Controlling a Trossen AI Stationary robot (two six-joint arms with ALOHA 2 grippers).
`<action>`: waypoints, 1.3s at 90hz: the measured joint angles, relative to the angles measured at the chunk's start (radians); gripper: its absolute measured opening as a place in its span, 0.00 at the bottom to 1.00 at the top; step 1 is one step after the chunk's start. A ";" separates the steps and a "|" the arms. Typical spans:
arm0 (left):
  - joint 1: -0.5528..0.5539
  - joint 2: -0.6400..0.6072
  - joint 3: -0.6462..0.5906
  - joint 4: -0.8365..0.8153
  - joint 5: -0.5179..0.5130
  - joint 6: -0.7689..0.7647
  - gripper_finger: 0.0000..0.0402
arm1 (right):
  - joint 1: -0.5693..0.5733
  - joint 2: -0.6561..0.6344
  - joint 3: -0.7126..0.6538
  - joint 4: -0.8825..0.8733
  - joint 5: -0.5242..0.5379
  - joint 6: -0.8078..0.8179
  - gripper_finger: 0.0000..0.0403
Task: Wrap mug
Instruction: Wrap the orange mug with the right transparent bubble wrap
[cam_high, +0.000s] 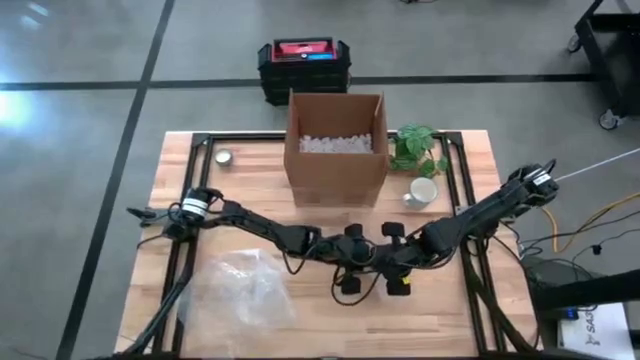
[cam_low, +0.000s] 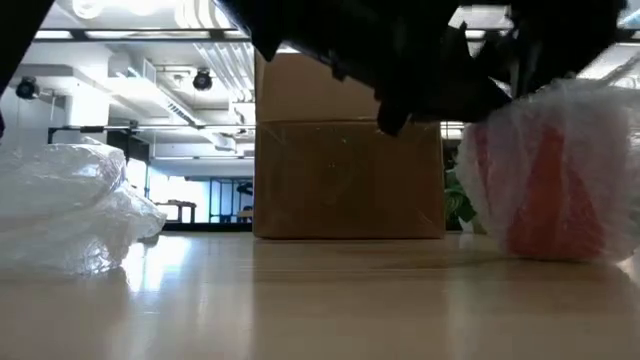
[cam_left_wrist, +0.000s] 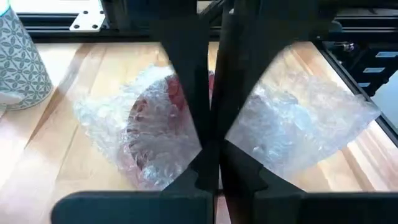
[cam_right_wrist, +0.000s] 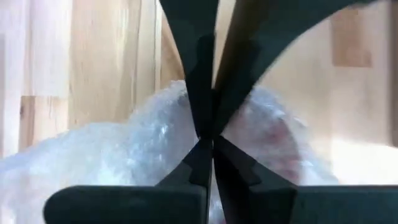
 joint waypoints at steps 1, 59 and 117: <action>0.000 0.000 0.000 0.000 0.000 0.000 0.00 | 0.000 -0.002 0.006 -0.004 0.002 0.000 0.00; 0.000 0.001 0.006 0.003 0.002 0.003 0.00 | 0.000 -0.036 -0.181 0.115 -0.091 0.115 0.00; -0.001 0.001 0.005 0.004 0.006 0.004 0.00 | -0.036 -0.097 -0.158 0.127 -0.101 0.031 0.00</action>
